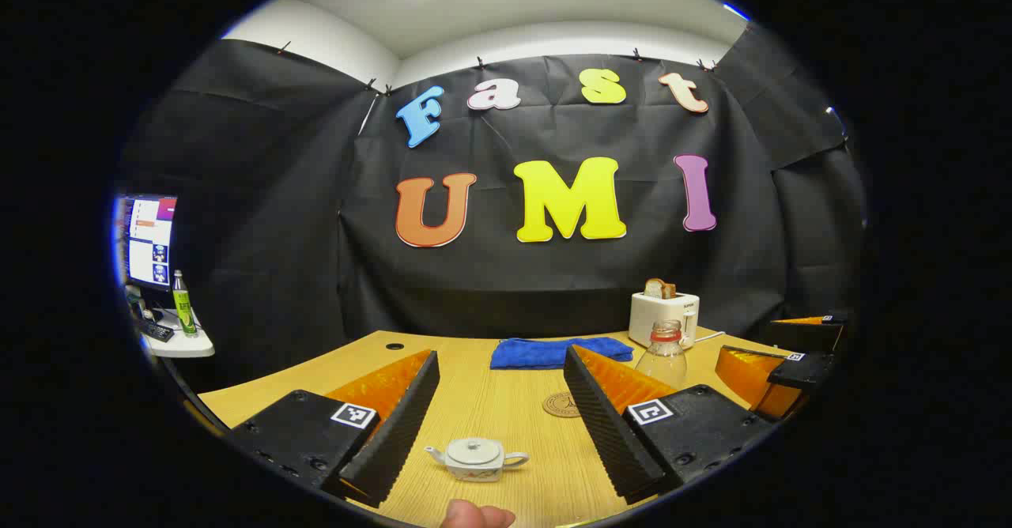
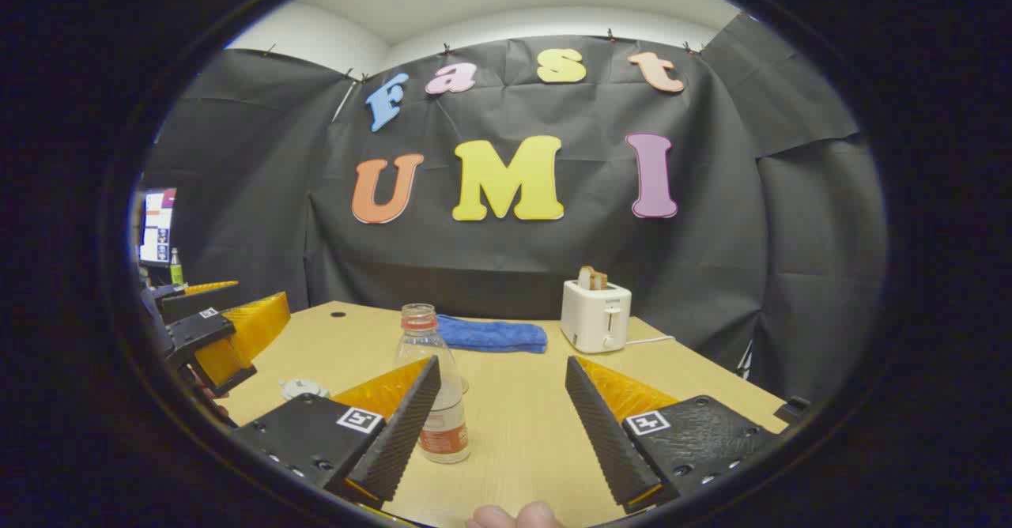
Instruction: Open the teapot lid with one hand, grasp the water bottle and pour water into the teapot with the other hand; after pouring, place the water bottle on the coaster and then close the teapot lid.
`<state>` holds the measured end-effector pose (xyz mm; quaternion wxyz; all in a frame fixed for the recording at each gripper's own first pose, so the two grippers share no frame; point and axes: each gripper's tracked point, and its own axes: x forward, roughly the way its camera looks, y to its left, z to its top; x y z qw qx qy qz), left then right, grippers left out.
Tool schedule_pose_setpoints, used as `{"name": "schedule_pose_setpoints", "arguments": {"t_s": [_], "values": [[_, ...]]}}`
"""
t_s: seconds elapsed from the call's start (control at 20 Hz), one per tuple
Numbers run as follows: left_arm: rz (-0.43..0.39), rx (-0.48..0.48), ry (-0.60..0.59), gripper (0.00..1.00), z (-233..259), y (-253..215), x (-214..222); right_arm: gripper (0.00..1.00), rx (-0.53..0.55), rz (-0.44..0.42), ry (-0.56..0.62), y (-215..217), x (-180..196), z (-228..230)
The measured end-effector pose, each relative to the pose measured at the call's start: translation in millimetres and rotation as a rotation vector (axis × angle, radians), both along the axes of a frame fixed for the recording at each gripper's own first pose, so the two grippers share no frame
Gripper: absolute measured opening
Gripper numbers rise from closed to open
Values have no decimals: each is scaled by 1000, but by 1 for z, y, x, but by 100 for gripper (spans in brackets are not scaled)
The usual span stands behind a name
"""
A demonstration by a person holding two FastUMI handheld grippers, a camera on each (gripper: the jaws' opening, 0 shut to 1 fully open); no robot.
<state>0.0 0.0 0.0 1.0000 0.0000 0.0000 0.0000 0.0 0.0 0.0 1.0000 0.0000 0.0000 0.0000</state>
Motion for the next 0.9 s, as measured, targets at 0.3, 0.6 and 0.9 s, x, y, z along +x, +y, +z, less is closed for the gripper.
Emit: {"name": "schedule_pose_setpoints", "arguments": {"t_s": [0.3, 0.6, 0.9], "values": [[-9, 11, -4, 99, 0, -4, 0, 98, 2, -11, -6, -3, -3, 0], [-3, 18, -3, 99, 0, -3, 0, 95, 3, -10, 0, -3, -3, -2], [-19, 25, 1, 99, -1, -9, 0, 95, 10, -6, -10, -4, -5, -1]]}}
